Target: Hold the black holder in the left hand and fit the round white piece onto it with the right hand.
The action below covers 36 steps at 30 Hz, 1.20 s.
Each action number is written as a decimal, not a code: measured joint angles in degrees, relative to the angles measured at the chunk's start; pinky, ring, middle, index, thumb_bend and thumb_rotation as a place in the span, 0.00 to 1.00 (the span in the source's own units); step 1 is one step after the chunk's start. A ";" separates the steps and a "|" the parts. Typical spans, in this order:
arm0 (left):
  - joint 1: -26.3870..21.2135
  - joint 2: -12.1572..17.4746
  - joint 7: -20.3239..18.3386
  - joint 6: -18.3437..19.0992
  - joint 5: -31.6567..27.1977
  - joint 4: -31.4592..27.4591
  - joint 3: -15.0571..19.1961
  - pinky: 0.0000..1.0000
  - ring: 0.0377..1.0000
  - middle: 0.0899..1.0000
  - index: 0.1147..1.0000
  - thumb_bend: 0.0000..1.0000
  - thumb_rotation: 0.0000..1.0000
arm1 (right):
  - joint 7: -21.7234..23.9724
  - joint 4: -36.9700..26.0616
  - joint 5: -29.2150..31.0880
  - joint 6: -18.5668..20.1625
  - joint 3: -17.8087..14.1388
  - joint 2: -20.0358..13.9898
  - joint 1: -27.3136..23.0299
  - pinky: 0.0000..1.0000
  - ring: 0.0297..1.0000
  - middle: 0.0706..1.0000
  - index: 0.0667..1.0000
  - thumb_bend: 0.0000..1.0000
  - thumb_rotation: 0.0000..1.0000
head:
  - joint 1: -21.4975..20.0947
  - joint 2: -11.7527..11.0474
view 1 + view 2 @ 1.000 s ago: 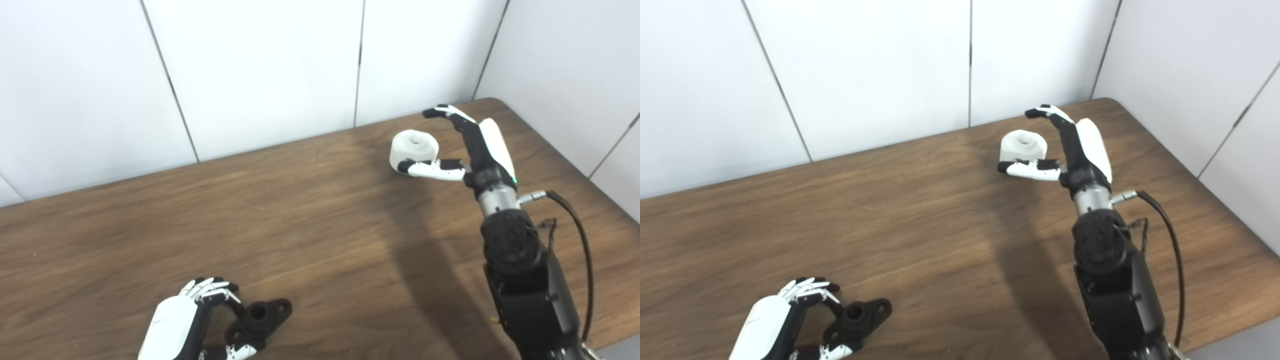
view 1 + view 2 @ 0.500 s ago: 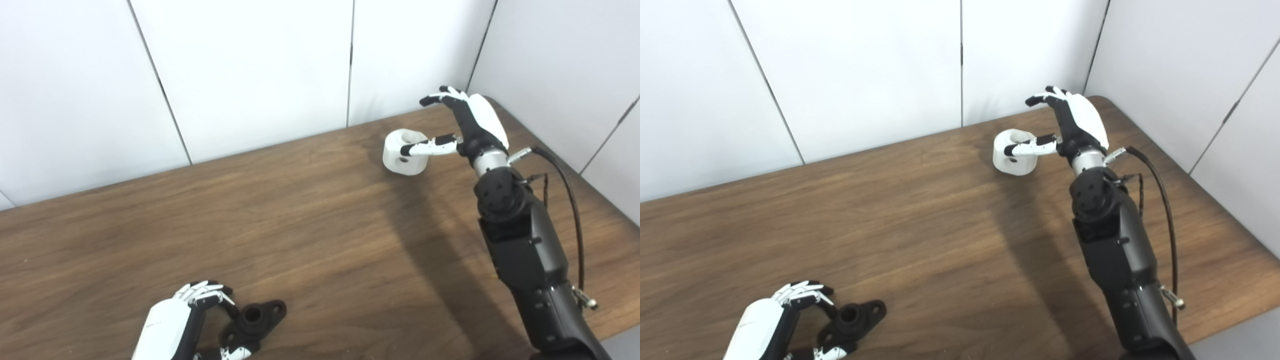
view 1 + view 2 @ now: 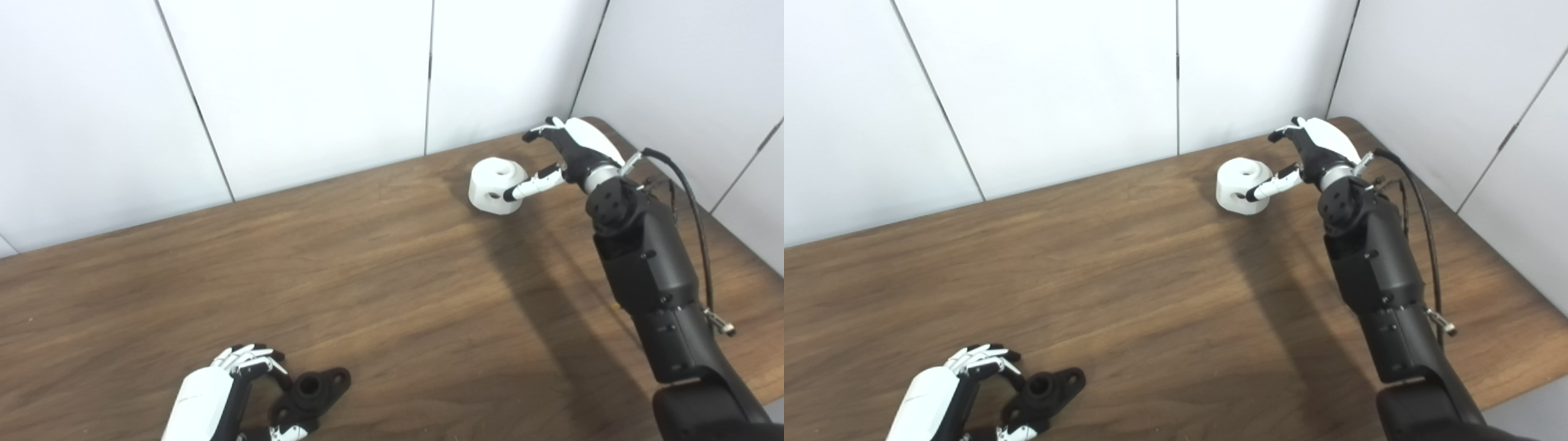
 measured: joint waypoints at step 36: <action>0.43 -0.23 -0.04 0.26 0.37 -0.30 0.00 0.89 0.81 0.72 0.42 0.52 0.05 | -1.75 7.71 -1.97 0.00 5.91 0.19 -2.32 1.00 1.00 0.97 0.75 0.93 0.30 | 0.97 0.44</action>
